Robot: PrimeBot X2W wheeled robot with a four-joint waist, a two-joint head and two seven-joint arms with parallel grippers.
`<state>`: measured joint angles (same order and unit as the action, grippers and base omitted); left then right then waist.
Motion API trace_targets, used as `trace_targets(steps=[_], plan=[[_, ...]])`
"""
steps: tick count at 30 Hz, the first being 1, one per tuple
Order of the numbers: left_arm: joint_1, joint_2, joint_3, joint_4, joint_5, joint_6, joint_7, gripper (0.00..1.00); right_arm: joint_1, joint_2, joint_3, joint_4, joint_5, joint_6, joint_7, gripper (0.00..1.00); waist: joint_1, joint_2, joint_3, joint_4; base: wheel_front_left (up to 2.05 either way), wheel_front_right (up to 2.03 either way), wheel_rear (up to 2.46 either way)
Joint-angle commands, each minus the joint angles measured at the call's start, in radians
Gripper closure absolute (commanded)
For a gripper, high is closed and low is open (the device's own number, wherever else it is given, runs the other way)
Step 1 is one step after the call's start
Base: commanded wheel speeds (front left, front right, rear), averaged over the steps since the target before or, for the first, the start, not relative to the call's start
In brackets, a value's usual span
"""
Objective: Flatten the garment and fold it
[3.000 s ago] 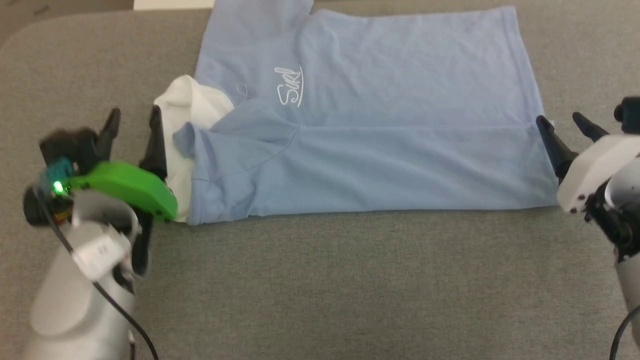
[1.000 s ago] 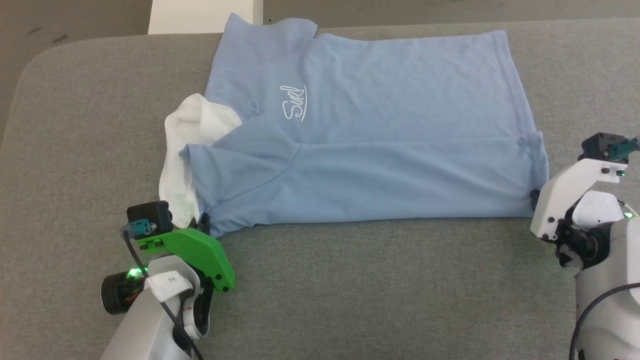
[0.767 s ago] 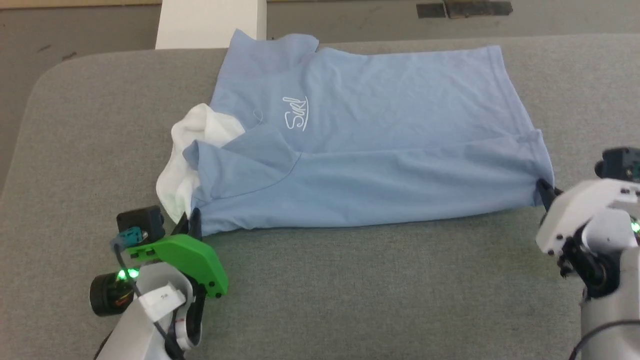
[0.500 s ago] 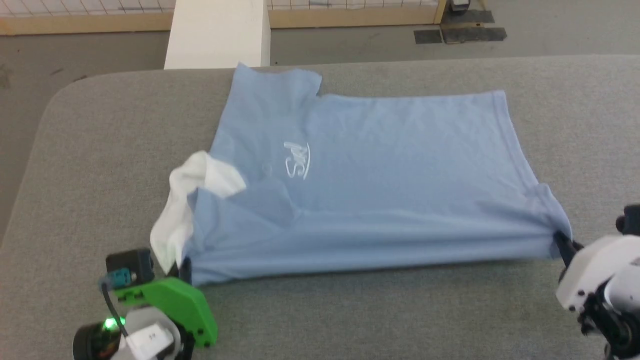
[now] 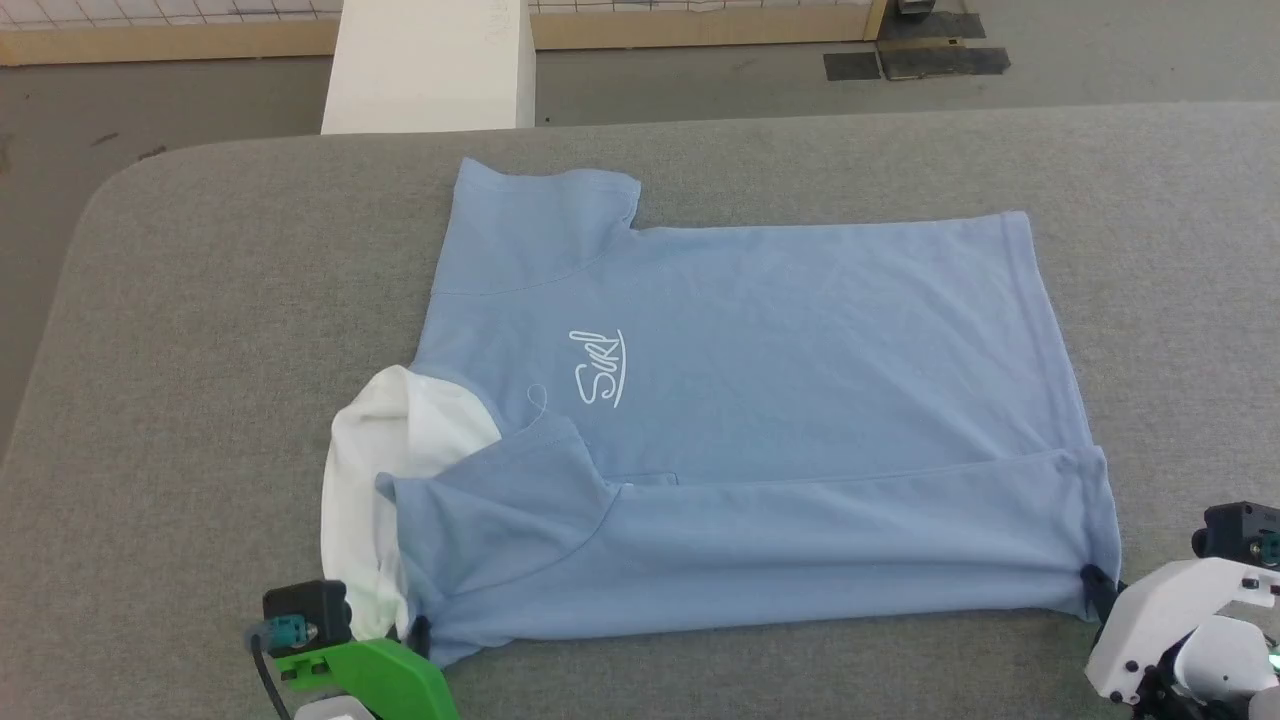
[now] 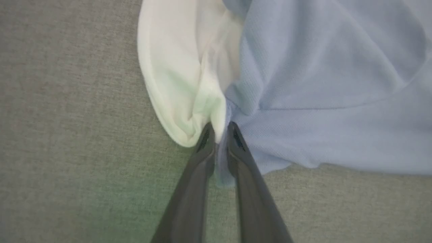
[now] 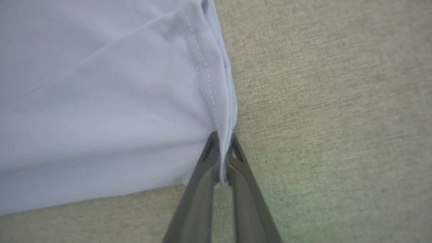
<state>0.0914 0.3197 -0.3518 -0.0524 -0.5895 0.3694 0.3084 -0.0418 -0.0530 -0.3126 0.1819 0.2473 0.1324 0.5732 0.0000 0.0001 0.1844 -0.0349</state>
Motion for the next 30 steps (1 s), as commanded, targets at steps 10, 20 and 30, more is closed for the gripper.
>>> trace_targets(steps=[10,20,30], plan=[[-0.113,0.043,0.018,0.022,0.040,-0.103,-0.151,0.00,0.014,0.003,0.064,-0.056,0.012,-0.002,-0.260,0.00,0.0000,-0.0001,-0.009,-0.011,0.00,0.00,0.00],[-0.541,0.205,-0.007,0.071,0.177,-0.290,-0.146,0.00,-0.043,-0.060,0.186,-0.221,-0.006,-0.002,-0.565,0.00,0.0000,-0.0001,0.136,-0.094,0.00,0.00,0.00],[-1.000,0.234,0.007,0.306,0.114,-0.387,0.171,0.00,-0.198,-0.076,0.310,-0.268,0.016,-0.002,-0.653,0.00,0.0000,-0.0001,0.345,-0.223,0.00,0.00,0.00]])
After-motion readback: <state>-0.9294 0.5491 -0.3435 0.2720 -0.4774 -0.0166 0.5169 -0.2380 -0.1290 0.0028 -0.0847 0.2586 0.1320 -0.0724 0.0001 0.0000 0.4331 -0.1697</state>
